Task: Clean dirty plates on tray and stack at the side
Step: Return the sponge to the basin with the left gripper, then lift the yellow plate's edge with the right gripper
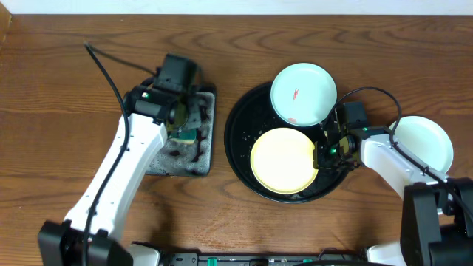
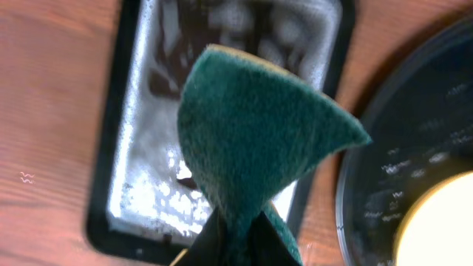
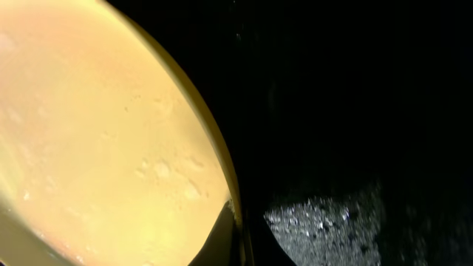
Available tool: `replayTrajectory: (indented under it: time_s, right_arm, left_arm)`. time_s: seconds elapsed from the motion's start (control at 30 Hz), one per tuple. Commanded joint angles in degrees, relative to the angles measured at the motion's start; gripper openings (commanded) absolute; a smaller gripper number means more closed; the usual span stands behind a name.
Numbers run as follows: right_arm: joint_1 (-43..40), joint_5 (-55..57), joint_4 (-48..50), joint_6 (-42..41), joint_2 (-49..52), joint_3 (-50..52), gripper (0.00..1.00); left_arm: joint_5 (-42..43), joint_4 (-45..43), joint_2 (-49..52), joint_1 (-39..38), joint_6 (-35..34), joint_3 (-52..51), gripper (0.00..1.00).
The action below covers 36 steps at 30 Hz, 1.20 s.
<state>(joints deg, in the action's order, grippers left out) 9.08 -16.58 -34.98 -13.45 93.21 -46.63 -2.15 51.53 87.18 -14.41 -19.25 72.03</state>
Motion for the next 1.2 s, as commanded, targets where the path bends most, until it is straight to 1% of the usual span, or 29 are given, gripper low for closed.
replayTrajectory:
  time_s: [0.0,0.03,0.1,0.23,0.27,0.3,0.37,0.43,0.5,0.57,0.7,0.73,0.77,0.8,0.87,1.07,1.17]
  right_arm:
    - [0.46,4.87,-1.20,-0.72,-5.70,0.55,0.01]
    - [0.87,6.47,-1.73,-0.90,-7.56,0.55,0.01]
    - [1.92,9.11,-2.47,-1.16,-11.13,0.55,0.01]
    - [4.85,14.25,-3.67,-1.33,-17.42,0.55,0.01]
    - [5.68,15.96,-3.91,-1.33,-18.64,0.55,0.01]
    - [6.99,18.80,-4.37,-1.86,-20.22,0.55,0.01]
    - [9.70,24.76,-5.18,-3.26,-22.73,0.55,0.01]
    - [13.14,31.12,-6.05,-5.18,-25.07,0.55,0.01]
    - [17.42,37.94,-7.08,-7.28,-27.43,0.55,0.01]
    - [20.15,42.12,-7.37,-7.54,-28.59,0.55,0.01]
    - [27.19,54.03,-7.50,-7.54,-30.01,0.55,0.01]
    - [29.92,58.66,-7.50,-7.52,-30.01,0.39,0.01]
    - [31.74,61.42,-7.50,-7.50,-29.99,0.24,0.01]
    - [33.27,63.47,-7.50,-7.50,-29.99,0.09,0.01]
    - [36.59,66.77,-7.54,-6.82,-29.99,-0.52,0.01]
    - [44.59,70.99,-8.20,-4.66,-29.99,-2.21,0.01]
    - [47.58,76.72,-8.24,-3.43,-29.99,-2.43,0.01]
  left_arm:
    - [8.28,-3.63,0.48,3.48,3.34,-6.10,0.15]
    - [9.16,-4.81,0.48,4.31,3.37,-7.10,0.22]
    - [10.82,-5.35,0.48,5.42,3.37,-7.52,0.26]
    - [12.26,-5.33,0.22,5.88,3.37,-7.52,0.39]
    - [12.31,-5.14,0.11,5.86,3.34,-7.52,0.45]
    - [12.59,-4.90,0.00,5.88,3.37,-7.52,0.48]
    - [14.47,-4.39,-0.61,5.90,3.37,-7.52,0.51]
    - [15.10,-3.72,-1.66,5.88,3.39,-7.43,0.59]
    - [15.23,-2.56,-3.67,5.88,3.39,-7.19,0.63]
    - [15.23,-2.47,-5.44,5.88,3.39,-7.19,0.65]
    - [15.19,-2.08,-10.27,5.88,3.39,-7.19,0.69]
    - [15.19,-2.05,-11.78,5.88,3.39,-7.19,0.74]
    - [15.19,-2.12,-12.41,5.88,3.39,-7.19,0.76]
    - [15.19,-2.12,-12.79,5.88,3.37,-7.19,0.80]
    - [15.19,-2.10,-13.09,5.88,3.37,-7.19,0.82]
    - [15.19,-2.12,-13.03,5.88,3.37,-7.19,0.82]
    - [15.19,-2.12,-13.03,5.88,3.37,-7.19,0.83]
